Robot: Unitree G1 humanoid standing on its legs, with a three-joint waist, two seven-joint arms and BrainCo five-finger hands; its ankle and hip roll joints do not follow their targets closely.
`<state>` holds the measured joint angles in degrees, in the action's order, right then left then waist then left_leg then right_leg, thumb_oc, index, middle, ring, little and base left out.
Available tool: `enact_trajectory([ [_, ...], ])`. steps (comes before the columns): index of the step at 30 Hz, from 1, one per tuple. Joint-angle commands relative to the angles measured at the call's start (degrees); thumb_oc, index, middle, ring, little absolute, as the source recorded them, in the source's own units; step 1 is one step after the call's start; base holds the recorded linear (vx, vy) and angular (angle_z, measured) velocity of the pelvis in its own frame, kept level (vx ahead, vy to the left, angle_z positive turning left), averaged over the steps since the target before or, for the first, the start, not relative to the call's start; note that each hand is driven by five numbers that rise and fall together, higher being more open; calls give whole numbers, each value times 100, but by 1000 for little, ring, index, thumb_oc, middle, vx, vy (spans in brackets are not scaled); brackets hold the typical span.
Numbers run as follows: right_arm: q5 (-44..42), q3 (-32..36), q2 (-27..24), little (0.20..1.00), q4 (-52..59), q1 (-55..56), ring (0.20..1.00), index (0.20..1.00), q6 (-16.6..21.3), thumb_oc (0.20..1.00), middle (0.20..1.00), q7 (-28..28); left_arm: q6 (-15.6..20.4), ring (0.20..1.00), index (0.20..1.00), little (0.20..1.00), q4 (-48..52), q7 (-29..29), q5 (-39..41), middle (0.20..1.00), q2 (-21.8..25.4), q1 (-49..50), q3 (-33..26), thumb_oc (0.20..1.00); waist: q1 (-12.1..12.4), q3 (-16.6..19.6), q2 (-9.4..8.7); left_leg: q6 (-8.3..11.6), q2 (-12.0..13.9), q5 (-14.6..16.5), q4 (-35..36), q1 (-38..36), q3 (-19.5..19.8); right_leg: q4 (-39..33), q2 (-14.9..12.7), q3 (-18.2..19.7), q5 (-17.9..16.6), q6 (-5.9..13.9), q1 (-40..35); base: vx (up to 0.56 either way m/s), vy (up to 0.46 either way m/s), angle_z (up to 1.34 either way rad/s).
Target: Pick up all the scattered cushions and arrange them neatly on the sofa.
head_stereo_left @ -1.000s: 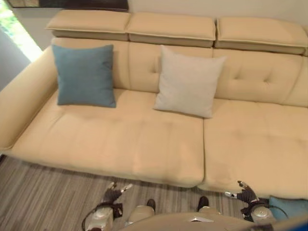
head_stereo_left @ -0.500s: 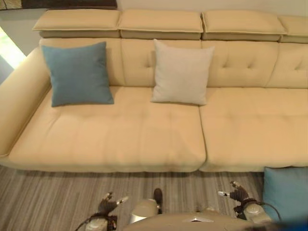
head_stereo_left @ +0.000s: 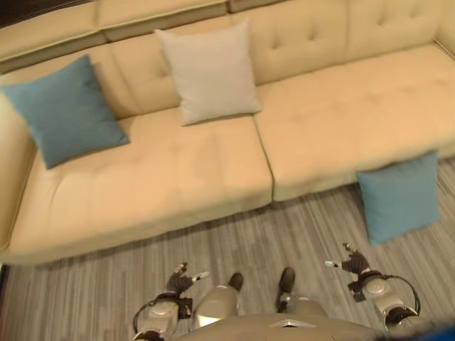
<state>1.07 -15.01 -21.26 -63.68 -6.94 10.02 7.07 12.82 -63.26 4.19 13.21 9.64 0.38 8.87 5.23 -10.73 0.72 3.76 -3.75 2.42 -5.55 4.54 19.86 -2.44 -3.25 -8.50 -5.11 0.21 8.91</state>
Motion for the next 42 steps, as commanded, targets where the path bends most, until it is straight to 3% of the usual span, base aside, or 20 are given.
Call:
enact_trajectory([
  [1, -203, 21, -33, 1000, 255, -40, 1000, 1000, 187, 1000, 1000, 87, 208, 1000, 1000, 1000, 221, 72, 137, 1000, -13, 23, 135, 1000, 327, -108, -215, -163, -207, 340, -312, -49, -306, 325, -699, 42, -324, 1046, 191, -110, 92, -128],
  [4, -300, 72, 118, 1000, 247, -112, 1000, 1000, 196, 1000, 1000, 126, 193, 1000, 1000, 1000, 178, 90, -16, 1000, 21, 14, 166, 1000, 385, -158, -292, -284, -248, 425, -82, -162, -564, 314, -756, -11, -565, 1195, 412, -200, 109, -107],
  [6, -403, 154, 336, 1000, 118, -17, 1000, 1000, 172, 1000, 1000, 158, 169, 1000, 1000, 1000, 279, 119, -161, 1000, 141, -21, 270, 1000, 599, -172, -253, -320, -66, 355, -4, -127, -1160, 666, -968, -1313, -363, 1163, 404, -249, 119, -190],
  [7, -412, 198, 376, 1000, 45, 62, 1000, 1000, 165, 1000, 1000, 161, 146, 1000, 1000, 1000, 319, 94, -200, 1000, 177, -36, 265, 1000, 656, -155, -222, -344, -12, 297, -5, -94, -1399, 837, -1034, -1730, -181, 1110, 240, -244, 142, -269],
  [10, -538, 330, 421, 1000, -118, 121, 1000, 1000, 168, 1000, 1000, 95, 123, 1000, 1000, 1000, 287, 101, -76, 1000, 219, -66, 118, 1000, 597, -18, -215, -448, 74, 122, 170, -120, -1682, 1410, -807, -1507, 198, 959, 117, -126, 44, -167],
  [12, -574, 352, 425, 1000, -129, 125, 1000, 1000, 154, 1000, 1000, 93, 102, 1000, 1000, 1000, 242, 89, 92, 1000, 223, -79, 18, 1000, 690, 93, -252, -458, 95, 94, 188, -72, -1850, 1369, -794, -1656, 352, 918, -148, -94, -39, -64],
  [13, -575, 350, 437, 1000, -103, 133, 1000, 1000, 149, 1000, 1000, 107, 104, 1000, 1000, 1000, 271, 96, 146, 1000, 252, -38, -32, 1000, 845, 108, -230, -455, 177, 105, 184, -63, -2073, 1499, -922, -2111, 453, 919, -314, -42, -81, -82],
  [14, -584, 350, 451, 1000, -108, 164, 1000, 1000, 149, 1000, 1000, 103, 91, 1000, 1000, 1000, 281, 79, 132, 1000, 248, -2, -63, 1000, 932, 137, -226, -421, 237, 195, 177, -81, -2152, 1531, -956, -2245, 539, 990, -417, -39, -82, -91],
  [18, -676, 265, 472, 1000, -40, 114, 1000, 1000, 154, 1000, 1000, 24, 93, 1000, 1000, 1000, 67, 117, 206, 1000, 228, 10, -237, 1000, 930, 142, -355, -345, 321, 97, 236, -53, -2375, 868, -762, -2179, 423, 909, -468, -29, -239, -80],
  [24, -745, 162, 302, 1000, 234, 75, 1000, 1000, 250, 1000, 1000, 84, 111, 1000, 1000, 1000, 16, 175, 199, 1000, 141, -159, -106, 1000, 694, 49, -276, 1, 724, -32, -288, 60, -2479, 315, -395, -2161, 485, 694, -671, 58, -275, -13],
  [25, -748, 126, 287, 1000, 246, 51, 1000, 1000, 261, 1000, 1000, 98, 124, 1000, 1000, 1000, 37, 177, 235, 1000, 146, -175, -108, 1000, 720, 4, -260, 23, 703, -75, -423, 78, -2382, 229, -349, -2129, 476, 669, -758, 71, -185, 15],
  [26, -675, 46, 258, 1000, 306, 8, 1000, 1000, 238, 1000, 1000, 113, 132, 1000, 1000, 1000, 92, 211, 281, 1000, 142, -176, -61, 1000, 808, -62, -236, 49, 524, -186, -728, 160, -1949, 207, -281, -1994, 497, 619, -809, 118, -179, -32],
  [27, -633, -8, 239, 1000, 316, -59, 1000, 1000, 240, 1000, 1000, 114, 128, 1000, 1000, 1000, 164, 174, 304, 1000, 120, -169, 13, 1000, 921, -104, -280, -35, 26, -10, -713, 407, -1263, 127, -202, -1680, 499, 620, -841, 131, -157, -69],
  [30, -626, -32, 260, 1000, 293, -96, 1000, 1000, 244, 1000, 1000, 102, 114, 1000, 1000, 1000, 122, 139, 317, 1000, 109, -151, 36, 1000, 937, -70, -350, -98, -154, 19, -480, 588, -1153, 76, -190, -1554, 497, 649, -847, 145, -75, -94],
  [31, -666, -66, 307, 1000, 372, -126, 1000, 1000, 268, 1000, 1000, 104, 84, 1000, 1000, 1000, 50, 127, 231, 1000, 95, -133, 53, 1000, 991, -41, -408, -130, -550, -285, -340, 955, -1031, 84, -16, -1307, 542, 662, -928, 314, -100, -66],
  [35, -865, -9, 417, 1000, 338, -121, 1000, 1000, 294, 1000, 1000, 52, 71, 1000, 1000, 1000, -52, 160, 194, 1000, 107, -126, 9, 1000, 1069, 23, -412, -180, -516, -449, -174, 930, -1315, 232, 172, -1038, 716, 660, -1072, 252, -14, -81],
  [37, -750, 23, 520, 1000, 275, -52, 1000, 1000, 269, 1000, 1000, 57, 60, 1000, 1000, 1000, -93, 148, 201, 1000, 86, -29, -53, 1000, 1043, 131, -464, -418, -504, -270, -63, 499, -1301, 1033, 21, -1090, 809, 812, -1006, 300, 86, -84],
  [38, -755, 48, 532, 1000, 261, -45, 1000, 1000, 259, 1000, 1000, 40, 45, 1000, 1000, 1000, -94, 149, 189, 1000, 100, -51, -63, 1000, 998, 130, -462, -465, -426, -239, -13, 403, -1376, 1373, -60, -1088, 664, 905, -882, 286, 108, -137],
  [39, -714, 80, 563, 1000, 209, -34, 1000, 1000, 236, 1000, 1000, 39, 31, 1000, 1000, 1000, -24, 167, 149, 1000, 134, -107, -23, 1000, 885, 89, -427, -642, -383, -169, 13, 192, -1398, 2242, -276, -1060, 250, 1198, -615, 199, 65, -150],
  [42, -764, 180, 578, 1000, 115, -38, 1000, 1000, 188, 1000, 1000, 30, 23, 1000, 1000, 1000, 37, 193, 163, 1000, 220, -210, 56, 1000, 645, 132, -365, -718, -299, -19, 45, -72, -1323, 2596, -402, -1027, 48, 1142, -287, 280, 55, -53],
])
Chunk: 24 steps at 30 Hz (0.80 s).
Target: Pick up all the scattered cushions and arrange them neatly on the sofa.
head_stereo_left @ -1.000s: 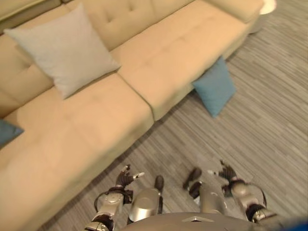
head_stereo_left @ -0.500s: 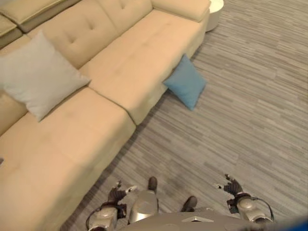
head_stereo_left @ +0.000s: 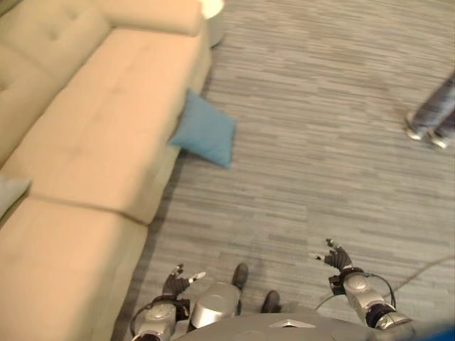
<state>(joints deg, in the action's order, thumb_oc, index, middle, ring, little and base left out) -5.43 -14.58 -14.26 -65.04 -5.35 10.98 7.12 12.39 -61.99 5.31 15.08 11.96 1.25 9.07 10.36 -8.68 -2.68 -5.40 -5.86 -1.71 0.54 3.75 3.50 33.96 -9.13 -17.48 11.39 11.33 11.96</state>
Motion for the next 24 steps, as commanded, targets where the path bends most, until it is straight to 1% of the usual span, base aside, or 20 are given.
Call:
enact_trajectory([
  [1, -154, 168, -113, 1000, 209, -211, 1000, 1000, 84, 1000, 1000, 8, 67, 1000, 1000, 1000, -94, 101, -48, 1000, 4, -347, 64, 1000, 80, -33, -13, 211, -60, 444, -511, -81, 302, -1232, 86, -236, -1581, -37, -550, 169, -2, 12],
  [2, -154, 168, -114, 1000, 208, -211, 1000, 1000, 85, 1000, 1000, 7, 68, 1000, 1000, 1000, -95, 101, -48, 1000, 3, -347, 64, 1000, 79, -40, -11, 213, -59, 447, -505, -94, 305, -1231, 86, -239, -1575, -39, -562, 279, -84, 3],
  [3, -124, 168, -111, 1000, 136, -179, 1000, 1000, 68, 1000, 1000, 4, 79, 1000, 1000, 1000, -50, 99, -61, 1000, 43, -410, 82, 1000, 11, 41, 13, 276, 30, 525, -338, -248, 307, -1898, -67, -427, -1455, -182, -501, 199, -86, -12],
  [4, -124, 166, -112, 1000, 135, -178, 1000, 1000, 69, 1000, 1000, 4, 79, 1000, 1000, 1000, -50, 99, -61, 1000, 42, -407, 82, 1000, 9, 36, 19, 280, 39, 529, -329, -264, 311, -1909, -57, -433, -1454, -185, -519, 285, -125, -19],
  [5, -132, 161, -120, 1000, 120, -168, 1000, 1000, 65, 1000, 1000, 2, 91, 1000, 1000, 1000, -66, 99, -60, 1000, 45, -407, 70, 1000, -7, 62, 18, 323, 63, 576, -305, -309, 327, -2288, -99, -415, -1503, -201, -471, 370, -158, -15],
  [6, -142, 197, -111, 1000, 95, -166, 1000, 1000, 51, 1000, 1000, 32, 86, 1000, 1000, 1000, -120, 107, -78, 1000, 51, -446, 51, 1000, -130, 110, 9, 413, 125, 638, -219, -504, 427, -2959, -217, -329, -1779, -141, -208, 494, -190, -7],
  [8, -101, 207, -102, 1000, 96, -173, 1000, 1000, 5, 1000, 1000, 67, 90, 1000, 1000, 1000, -200, 135, -62, 1000, 64, -427, -28, 1000, -257, 147, 13, 514, 277, 692, -122, -789, 429, -3238, -314, -412, -2107, -9, -83, 499, -176, -14],
  [9, -69, 200, -96, 1000, 57, -173, 1000, 1000, -22, 1000, 1000, 67, 92, 1000, 1000, 1000, -240, 136, -49, 1000, 75, -407, -51, 1000, -290, 152, 46, 552, 348, 710, -85, -888, 430, -3189, -335, -451, -2147, 18, -83, 431, -177, -4],
  [11, -56, 128, -71, 1000, 37, -152, 1000, 1000, -3, 1000, 1000, 4, 92, 1000, 1000, 1000, -432, 144, -29, 1000, 30, -338, -125, 1000, -375, 218, -5, 649, 486, 707, -121, -1073, 467, -3293, -155, -317, -2046, -109, -228, 413, -208, 4],
  [12, -52, 114, -57, 1000, 24, -161, 1000, 1000, 0, 1000, 1000, -8, 93, 1000, 1000, 1000, -508, 159, -26, 1000, 11, -339, -120, 1000, -389, 265, -17, 737, 579, 620, -211, -1110, 474, -3268, -63, -335, -1996, -173, -287, 276, -144, 8],
  [13, -52, 115, -55, 1000, 23, -163, 1000, 1000, 0, 1000, 1000, -8, 94, 1000, 1000, 1000, -509, 159, -26, 1000, 13, -341, -121, 1000, -403, 273, -34, 733, 561, 601, -208, -1090, 486, -3270, -83, -342, -2004, -170, -273, 255, -137, 18],
  [14, -96, 134, -58, 1000, 6, -155, 1000, 1000, 3, 1000, 1000, -13, 74, 1000, 1000, 1000, -582, 133, -23, 1000, 7, -345, -143, 1000, -417, 317, -39, 840, 640, 460, -368, -1047, 465, -3329, -24, -448, -1956, -209, -360, 193, -146, 26],
  [15, -179, 130, -58, 1000, 8, -153, 1000, 1000, 26, 1000, 1000, 0, 63, 1000, 1000, 1000, -622, 110, 40, 1000, 4, -346, -169, 1000, -425, 322, -51, 986, 716, 220, -806, -903, 394, -3398, 39, -548, -1898, -281, -491, 298, -260, 21],
  [16, -253, 99, -48, 1000, 1, -157, 1000, 1000, 49, 1000, 1000, -1, 58, 1000, 1000, 1000, -622, 97, 123, 1000, 0, -349, -186, 1000, -430, 297, -95, 1092, 732, -55, -1477, -692, 335, -3443, 104, -572, -1830, -380, -607, 307, -379, 37],
  [17, -451, 53, -39, 1000, 61, -187, 1000, 1000, 95, 1000, 1000, 16, 59, 1000, 1000, 1000, -578, 48, 225, 1000, 7, -379, -143, 1000, -325, 71, -216, 1117, 725, -180, -2610, -98, 74, -3574, 177, -534, -1697, -534, -911, 326, -392, 36],
  [18, -481, 42, -29, 1000, 46, -210, 1000, 1000, 82, 1000, 1000, 16, 39, 1000, 1000, 1000, -613, 31, 203, 1000, 2, -409, -117, 1000, -315, 11, -318, 1055, 681, -177, -2849, 114, -27, -3631, 173, -530, -1608, -582, -1009, 315, -344, 22],
  [20, -554, 48, -33, 1000, -1, -233, 1000, 1000, 71, 1000, 1000, 23, 35, 1000, 1000, 1000, -624, 14, 241, 1000, 0, -449, -71, 1000, -227, -105, -329, 979, 584, 100, -2847, 560, -232, -3793, 273, -438, -1504, -597, -1258, 303, -163, -49],
  [22, -559, 58, -48, 1000, 0, -259, 1000, 1000, 73, 1000, 1000, 17, 25, 1000, 1000, 1000, -593, 5, 184, 1000, -14, -437, -28, 1000, -176, -100, -344, 845, 403, 351, -2291, 939, -412, -3879, 340, -345, -1401, -551, -1402, 366, -66, -33],
  [23, -545, 50, -51, 1000, -1, -256, 1000, 1000, 72, 1000, 1000, 16, 29, 1000, 1000, 1000, -592, 2, 136, 1000, -22, -409, -18, 1000, -149, -78, -321, 783, 316, 329, -1805, 1038, -516, -3896, 413, -313, -1335, -512, -1463, 394, -14, -3],
  [24, -518, 40, -51, 1000, -4, -253, 1000, 1000, 83, 1000, 1000, 22, 23, 1000, 1000, 1000, -584, -1, 107, 1000, -28, -377, -8, 1000, -135, -22, -282, 750, 246, 152, -1376, 1139, -531, -3896, 518, -276, -1279, -512, -1498, 271, -1, -13],
])
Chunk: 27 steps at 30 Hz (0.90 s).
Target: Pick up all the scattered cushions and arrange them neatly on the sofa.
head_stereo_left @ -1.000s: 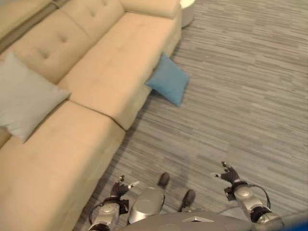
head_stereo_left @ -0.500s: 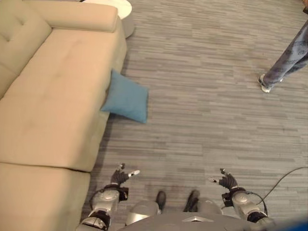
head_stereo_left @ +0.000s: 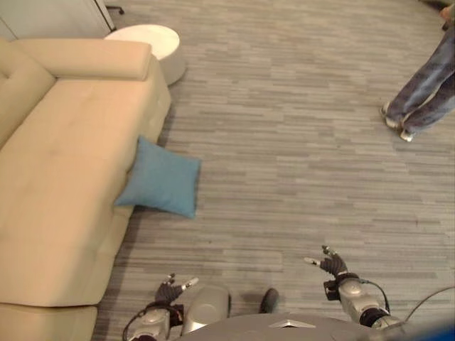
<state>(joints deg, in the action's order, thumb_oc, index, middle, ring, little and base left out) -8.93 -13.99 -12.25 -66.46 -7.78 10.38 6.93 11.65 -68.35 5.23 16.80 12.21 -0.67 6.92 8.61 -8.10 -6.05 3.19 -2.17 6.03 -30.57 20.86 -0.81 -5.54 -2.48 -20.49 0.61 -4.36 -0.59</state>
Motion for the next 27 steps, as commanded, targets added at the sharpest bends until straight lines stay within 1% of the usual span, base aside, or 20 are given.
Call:
enact_trajectory([
  [1, -168, -21, -252, 1000, 138, -5, 1000, 1000, 143, 1000, 1000, 41, 97, 1000, 1000, 1000, 54, 8, -66, 1000, -54, -180, 208, 1000, 48, -86, 48, -110, -130, -630, 1771, -605, -108, 54, -156, 33, -195, 1060, -256, 424, 4, -21],
  [2, -119, -58, -249, 1000, 93, -5, 1000, 1000, 153, 1000, 1000, 51, 81, 1000, 1000, 1000, -2, -14, -177, 1000, -53, -117, 211, 1000, 172, -6, 169, -89, -213, -1246, 2597, -473, -56, 54, 125, 196, -14, 1059, -458, 288, 3, -29],
  [3, -119, -58, -249, 1000, 93, -6, 1000, 1000, 153, 1000, 1000, 51, 81, 1000, 1000, 1000, -2, -14, -177, 1000, -53, -117, 211, 1000, 173, -9, 168, -89, -214, -1247, 2600, -477, -57, 54, 124, 197, -14, 1059, -461, 571, 7, -42],
  [4, -79, -78, -228, 1000, 71, -2, 1000, 1000, 155, 1000, 1000, 40, 77, 1000, 1000, 1000, -71, -10, -207, 1000, -48, -80, 167, 1000, 212, 71, 187, -50, -238, -1470, 2828, -380, -210, 54, 263, 280, 96, 1054, -627, 289, 3, -50],
  [5, -79, -78, -227, 1000, 71, -1, 1000, 1000, 155, 1000, 1000, 40, 77, 1000, 1000, 1000, -70, -10, -207, 1000, -47, -79, 167, 1000, 217, 65, 184, -50, -239, -1471, 2834, -390, -216, 54, 260, 285, 97, 1054, -633, 569, 44, -45],
  [6, 6, -127, -154, 1000, 35, -12, 1000, 1000, 138, 1000, 1000, 13, 84, 1000, 1000, 1000, -85, -9, -147, 1000, -10, 9, 4, 1000, 365, 146, 112, -169, -308, -1319, 2678, -587, -43, 223, 257, 360, 223, 1064, -749, 399, 70, -42],
  [8, 42, -135, -133, 1000, 15, 5, 1000, 1000, 126, 1000, 1000, -6, 80, 1000, 1000, 1000, -77, -18, -152, 1000, -1, 44, -17, 1000, 391, 179, 91, -249, -342, -1241, 2588, -640, 23, 411, 238, 383, 282, 1062, -751, 321, 68, -62],
  [9, 72, -132, -100, 1000, -5, 8, 1000, 1000, 119, 1000, 1000, -33, 76, 1000, 1000, 1000, -91, -17, -127, 1000, 20, 69, -44, 1000, 404, 192, 57, -293, -377, -1164, 2503, -704, 52, 689, 182, 405, 284, 1106, -733, 259, 73, -83],
  [10, 108, -99, -68, 1000, -36, 17, 1000, 1000, 107, 1000, 1000, -51, 60, 1000, 1000, 1000, -130, -15, -148, 1000, 25, 78, -64, 1000, 431, 220, 13, -375, -396, -1032, 2461, -806, 37, 1000, 86, 375, 212, 1245, -717, 353, 113, -61],
  [11, 109, -65, -42, 1000, -33, 30, 1000, 1000, 109, 1000, 1000, -60, 40, 1000, 1000, 1000, -102, -30, -134, 1000, 58, 76, -82, 1000, 429, 216, 3, -462, -404, -935, 2460, -919, 27, 1576, -28, 377, -3, 1385, -541, 323, 126, -19],
  [13, 113, -44, 3, 1000, -8, -6, 1000, 1000, 92, 1000, 1000, -60, 36, 1000, 1000, 1000, -33, 6, -131, 1000, 122, 21, -80, 1000, 335, 121, 59, -636, -438, -745, 2427, -1161, 132, 2671, -241, 459, -663, 1650, -65, 277, 149, -11],
  [15, 71, 4, 19, 1000, 8, -18, 1000, 1000, 87, 1000, 1000, -72, 26, 1000, 1000, 1000, 3, 19, -111, 1000, 150, -51, -42, 1000, 193, 68, 212, -725, -367, -604, 2483, -1446, 259, 3334, -351, 499, -816, 1612, 349, 230, 118, 17],
  [16, 71, 4, 20, 1000, 8, -18, 1000, 1000, 87, 1000, 1000, -72, 26, 1000, 1000, 1000, 3, 19, -111, 1000, 150, -51, -42, 1000, 193, 67, 210, -726, -369, -604, 2483, -1447, 259, 3337, -352, 499, -814, 1613, 350, 369, 66, 26],
  [18, 81, 7, 6, 1000, -5, 32, 1000, 1000, 68, 1000, 1000, -106, 35, 1000, 1000, 1000, -38, 3, -94, 1000, 170, -131, -14, 1000, 86, 79, 250, -731, -388, -466, 2583, -1766, 525, 2774, -539, 371, -610, 1411, 667, 442, -21, 21],
  [19, 82, 6, -4, 1000, 13, 46, 1000, 1000, 76, 1000, 1000, -120, 58, 1000, 1000, 1000, -27, -13, -102, 1000, 175, -157, 1, 1000, 35, 52, 230, -659, -397, -332, 2620, -1946, 621, 2026, -717, 248, -532, 1341, 742, 356, -89, 32],
  [21, 66, 8, -13, 1000, 25, 46, 1000, 1000, 73, 1000, 1000, -131, 62, 1000, 1000, 1000, -8, -20, -117, 1000, 161, -152, 2, 1000, 8, 40, 238, -621, -378, -299, 2628, -2000, 674, 1829, -791, 213, -571, 1339, 713, 300, -90, 25],
  [22, 66, -2, -12, 1000, 24, 32, 1000, 1000, 62, 1000, 1000, -108, 70, 1000, 1000, 1000, -58, -24, -127, 1000, 149, -193, 7, 1000, -44, 35, 203, -530, -361, -147, 2654, -2171, 820, 1004, -839, 313, -739, 1401, 837, 424, -121, 23],
  [23, 114, -24, -18, 1000, 1, 32, 1000, 1000, 27, 1000, 1000, -105, 81, 1000, 1000, 1000, -119, -16, -130, 1000, 146, -200, 16, 1000, -72, 32, 206, -507, -342, -62, 2653, -2291, 923, 925, -806, 517, -851, 1450, 878, 513, -152, 33],
  [25, 148, -66, -4, 1000, 9, 72, 1000, 1000, 35, 1000, 1000, -125, 85, 1000, 1000, 1000, -176, -28, -170, 1000, 92, -182, 16, 1000, -30, 77, 115, -431, -324, 34, 2519, -2251, 975, 695, -806, 385, -811, 1488, 699, 311, -108, 69],
  [27, 133, -99, -14, 1000, 45, 122, 1000, 1000, 60, 1000, 1000, -115, 79, 1000, 1000, 1000, -201, -14, -172, 1000, 52, -178, 51, 1000, 78, 78, 99, -339, -277, 23, 2288, -2209, 1149, 728, -693, 391, -735, 1389, 582, 345, -151, 102],
])
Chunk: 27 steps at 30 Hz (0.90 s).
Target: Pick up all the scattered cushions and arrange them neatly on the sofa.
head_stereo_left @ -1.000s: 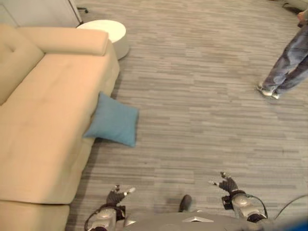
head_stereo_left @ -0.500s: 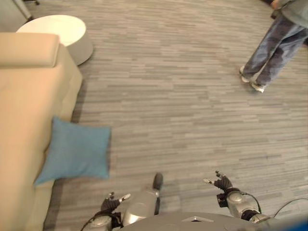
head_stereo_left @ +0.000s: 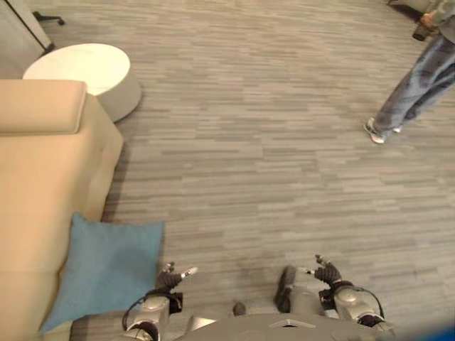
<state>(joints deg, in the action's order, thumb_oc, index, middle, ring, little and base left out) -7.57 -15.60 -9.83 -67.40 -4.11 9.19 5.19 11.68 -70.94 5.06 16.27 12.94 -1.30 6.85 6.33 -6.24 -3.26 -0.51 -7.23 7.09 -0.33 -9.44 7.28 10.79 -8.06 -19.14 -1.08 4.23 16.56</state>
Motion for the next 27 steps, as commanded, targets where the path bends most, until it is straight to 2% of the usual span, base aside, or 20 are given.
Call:
enact_trajectory([
  [1, -39, 81, -304, 1000, 177, -222, 1000, 1000, 210, 1000, 1000, 104, 59, 1000, 1000, 1000, 100, 15, -122, 1000, -47, -215, 180, 1000, 341, -100, -215, 227, 385, -319, -1071, 985, 201, -951, -112, -91, -388, 443, -1289, 378, -209, 91],
  [2, -75, 77, -346, 1000, 221, -210, 1000, 1000, 227, 1000, 1000, 133, 47, 1000, 1000, 1000, 145, 3, -146, 1000, -67, -265, 259, 1000, 362, -156, -225, 324, 517, -419, -1562, 1185, 25, -995, -72, -242, -313, 343, -1441, 263, -161, 101],
  [3, -75, 79, -345, 1000, 221, -212, 1000, 1000, 226, 1000, 1000, 133, 46, 1000, 1000, 1000, 145, 3, -146, 1000, -65, -268, 259, 1000, 344, -142, -239, 320, 499, -440, -1557, 1210, 39, -995, -90, -256, -319, 346, -1422, 188, -160, 92],
  [4, -155, 40, -387, 1000, 260, -239, 1000, 1000, 266, 1000, 1000, 171, 67, 1000, 1000, 1000, 216, -7, -76, 1000, -73, -351, 312, 1000, 423, -254, -308, 382, 544, -563, -2302, 1600, -150, -1101, -51, -427, -224, 240, -1659, 168, -136, 94],
  [5, -164, 20, -401, 1000, 275, -260, 1000, 1000, 267, 1000, 1000, 182, 49, 1000, 1000, 1000, 223, 4, -81, 1000, -66, -364, 342, 1000, 458, -285, -299, 367, 632, -540, -2491, 1720, -317, -1153, 34, -485, -149, 183, -1777, 280, -179, 79],
  [6, -221, 34, -439, 1000, 295, -308, 1000, 1000, 264, 1000, 1000, 200, 40, 1000, 1000, 1000, 295, 0, -67, 1000, -63, -392, 404, 1000, 493, -314, -293, 347, 617, -483, -2327, 1953, -503, -1234, 89, -593, -37, 172, -1907, 172, -88, 40],
  [8, -231, 47, -452, 1000, 304, -316, 1000, 1000, 276, 1000, 1000, 208, 50, 1000, 1000, 1000, 325, 9, -88, 1000, -64, -403, 429, 1000, 505, -308, -301, 330, 590, -437, -2148, 2062, -597, -1280, 92, -685, 1, 209, -1961, 143, -31, 19],
  [9, -256, 60, -460, 1000, 341, -313, 1000, 1000, 296, 1000, 1000, 207, 49, 1000, 1000, 1000, 349, -2, -106, 1000, -61, -390, 442, 1000, 517, -275, -308, 294, 590, -417, -1781, 2142, -770, -1322, 108, -787, 50, 218, -2001, 207, -17, 24],
  [11, -228, 64, -478, 1000, 399, -310, 1000, 1000, 318, 1000, 1000, 222, 48, 1000, 1000, 1000, 365, -9, -187, 1000, -62, -354, 435, 1000, 574, -211, -281, 250, 570, -616, -1173, 2285, -1149, -1395, 196, -1020, 111, 267, -2091, 232, -25, 56],
  [12, -221, 53, -480, 1000, 423, -296, 1000, 1000, 332, 1000, 1000, 229, 47, 1000, 1000, 1000, 360, -12, -219, 1000, -51, -339, 411, 1000, 585, -176, -250, 304, 589, -634, -923, 2199, -1365, -1428, 292, -1051, 209, 300, -2174, 331, -4, 116],
  [13, -154, 71, -465, 1000, 362, -293, 1000, 1000, 311, 1000, 1000, 216, 27, 1000, 1000, 1000, 337, -61, -298, 1000, -68, -284, 375, 1000, 665, -111, -249, 275, 516, -815, -696, 2208, -1670, -1335, 346, -1225, 258, 336, -2210, 361, 23, 117],
  [17, 20, -31, -385, 1000, 441, -307, 1000, 1000, 309, 1000, 1000, 157, 58, 1000, 1000, 1000, 264, -57, -179, 1000, 30, -205, 216, 1000, 909, -119, -321, 174, 295, -580, -789, 1958, -1106, -644, 165, -1351, 467, 387, -2245, 280, 103, 28],
  [19, 120, -23, -365, 1000, 457, -334, 1000, 1000, 304, 1000, 1000, 171, 62, 1000, 1000, 1000, 377, -77, -149, 1000, 40, -212, 237, 1000, 997, -120, -229, -9, 124, -455, -758, 1762, -753, 255, -129, -1450, 403, 502, -2076, 201, 195, 70],
  [20, 133, -8, -381, 1000, 458, -364, 1000, 1000, 302, 1000, 1000, 178, 57, 1000, 1000, 1000, 400, -74, -165, 1000, 61, -264, 282, 1000, 961, -122, -166, -89, 106, -576, -719, 1757, -648, 526, -180, -1458, 251, 458, -1935, 171, 188, 102],
  [21, 146, 12, -400, 1000, 474, -417, 1000, 1000, 303, 1000, 1000, 184, 59, 1000, 1000, 1000, 421, -68, -190, 1000, 69, -296, 333, 1000, 919, -137, -97, -162, 44, -562, -700, 1665, -432, 936, -207, -1216, 164, 489, -1786, 141, 132, 110],
  [23, 174, 19, -435, 1000, 451, -474, 1000, 1000, 285, 1000, 1000, 186, 60, 1000, 1000, 1000, 429, -56, -298, 1000, 76, -359, 479, 1000, 819, -66, -49, -198, -37, -502, -672, 1512, -136, 947, -87, -645, 101, 469, -1612, 281, -10, 155],
  [24, 50, 9, -478, 1000, 471, -463, 1000, 1000, 330, 1000, 1000, 172, 91, 1000, 1000, 1000, 513, -33, -247, 1000, 55, -477, 635, 1000, 718, -12, -52, -148, -152, -533, -695, 1360, 419, 349, 174, 185, 250, 339, -1417, 386, -146, 148],
  [25, -42, 28, -502, 1000, 450, -465, 1000, 1000, 340, 1000, 1000, 170, 105, 1000, 1000, 1000, 517, -15, -248, 1000, 58, -526, 706, 1000, 628, 29, -27, -128, -192, -554, -651, 1297, 718, 32, 267, 592, 244, 327, -1280, 380, -155, 119],
  [26, -84, 53, -517, 1000, 421, -448, 1000, 1000, 333, 1000, 1000, 175, 110, 1000, 1000, 1000, 505, -16, -252, 1000, 32, -543, 743, 1000, 596, 44, -19, -98, -233, -563, -654, 1259, 926, -159, 269, 759, 191, 338, -1243, 215, -102, 195],
  [27, -135, 32, -551, 1000, 440, -432, 1000, 1000, 341, 1000, 1000, 168, 108, 1000, 1000, 1000, 474, 2, -245, 1000, 1, -558, 786, 1000, 583, 44, -31, -83, -304, -597, -716, 1227, 1252, -375, 392, 1107, 208, 326, -1317, 154, -73, 248],
])
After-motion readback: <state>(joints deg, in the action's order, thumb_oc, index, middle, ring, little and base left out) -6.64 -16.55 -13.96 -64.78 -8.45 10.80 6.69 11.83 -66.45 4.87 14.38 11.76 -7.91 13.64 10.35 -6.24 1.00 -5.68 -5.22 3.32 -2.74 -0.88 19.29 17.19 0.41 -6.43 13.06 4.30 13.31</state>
